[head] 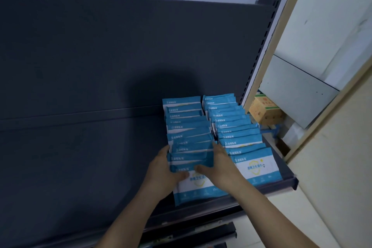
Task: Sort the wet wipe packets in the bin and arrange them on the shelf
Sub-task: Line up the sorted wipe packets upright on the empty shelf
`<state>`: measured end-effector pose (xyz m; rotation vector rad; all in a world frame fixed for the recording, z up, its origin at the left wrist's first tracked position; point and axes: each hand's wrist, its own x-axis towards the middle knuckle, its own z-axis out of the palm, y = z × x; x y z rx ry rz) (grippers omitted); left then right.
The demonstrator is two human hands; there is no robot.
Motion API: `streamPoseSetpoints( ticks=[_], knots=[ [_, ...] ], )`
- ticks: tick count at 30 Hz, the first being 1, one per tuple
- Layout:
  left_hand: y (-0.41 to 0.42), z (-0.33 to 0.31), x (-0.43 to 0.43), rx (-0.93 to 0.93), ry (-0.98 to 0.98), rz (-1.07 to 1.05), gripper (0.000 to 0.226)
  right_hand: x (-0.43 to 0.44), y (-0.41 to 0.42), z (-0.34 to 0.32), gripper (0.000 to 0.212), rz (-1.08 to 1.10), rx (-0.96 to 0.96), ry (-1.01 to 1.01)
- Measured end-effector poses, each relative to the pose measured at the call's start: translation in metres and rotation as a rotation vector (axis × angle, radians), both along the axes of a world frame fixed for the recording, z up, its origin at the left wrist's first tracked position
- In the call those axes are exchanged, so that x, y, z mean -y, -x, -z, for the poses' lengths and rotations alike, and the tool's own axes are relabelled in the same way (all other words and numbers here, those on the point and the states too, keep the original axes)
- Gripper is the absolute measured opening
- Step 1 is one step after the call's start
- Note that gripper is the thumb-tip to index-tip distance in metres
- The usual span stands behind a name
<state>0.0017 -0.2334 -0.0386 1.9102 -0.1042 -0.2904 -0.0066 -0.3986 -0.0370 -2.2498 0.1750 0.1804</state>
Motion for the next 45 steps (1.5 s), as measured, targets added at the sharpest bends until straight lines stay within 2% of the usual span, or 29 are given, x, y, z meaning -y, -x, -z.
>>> streamPoseSetpoints(
  ticks=[3, 7, 10, 13, 15, 18, 20, 25, 28, 30, 35, 38, 41, 45],
  knots=[
    [0.0, 0.002, -0.002, 0.02, 0.033, -0.017, 0.072, 0.005, -0.003, 0.002, 0.058, 0.071, 0.005, -0.155],
    [0.002, 0.003, -0.004, 0.033, 0.04, -0.012, 0.07, 0.011, -0.008, 0.002, 0.066, 0.097, 0.005, -0.32],
    [0.003, 0.0, 0.0, -0.028, 0.07, -0.001, 0.091, 0.007, -0.017, 0.002, 0.07, 0.14, -0.015, -0.439],
    [0.001, 0.003, 0.001, -0.041, 0.132, 0.0, 0.074, 0.004, -0.027, 0.005, 0.068, 0.125, -0.041, -0.568],
    [-0.001, 0.005, -0.001, -0.018, 0.156, -0.009, 0.071, 0.003, -0.029, 0.005, 0.067, 0.079, -0.061, -0.596],
    [-0.003, 0.005, -0.006, -0.051, 0.209, -0.019, 0.073, 0.004, -0.032, -0.002, 0.063, 0.079, -0.027, -0.593],
    [-0.005, 0.003, -0.008, -0.064, 0.232, -0.012, 0.072, 0.006, -0.039, -0.002, 0.074, 0.1, 0.016, -0.576],
    [-0.008, 0.003, -0.009, -0.072, 0.233, 0.005, 0.071, -0.001, -0.056, 0.002, 0.062, 0.03, -0.047, -0.572],
    [-0.012, 0.003, -0.011, -0.09, 0.25, -0.003, 0.069, 0.0, -0.071, -0.007, 0.06, 0.054, -0.009, -0.552],
    [-0.018, 0.001, -0.011, -0.086, 0.272, -0.03, 0.061, 0.001, -0.083, -0.009, 0.066, 0.081, 0.031, -0.538],
    [-0.042, -0.002, -0.004, -0.105, 0.305, -0.059, 0.048, 0.0, -0.104, -0.005, 0.068, 0.07, -0.082, -0.494],
    [-0.057, 0.0, -0.002, -0.126, 0.331, -0.1, 0.048, 0.003, -0.121, -0.005, 0.086, 0.124, -0.05, -0.487],
    [-0.068, 0.001, -0.001, -0.145, 0.342, -0.122, 0.047, 0.0, -0.133, -0.007, 0.095, 0.084, -0.092, -0.452],
    [-0.078, 0.003, 0.0, -0.159, 0.375, -0.134, 0.043, 0.0, -0.146, -0.006, 0.094, 0.107, -0.053, -0.411]
  ],
)
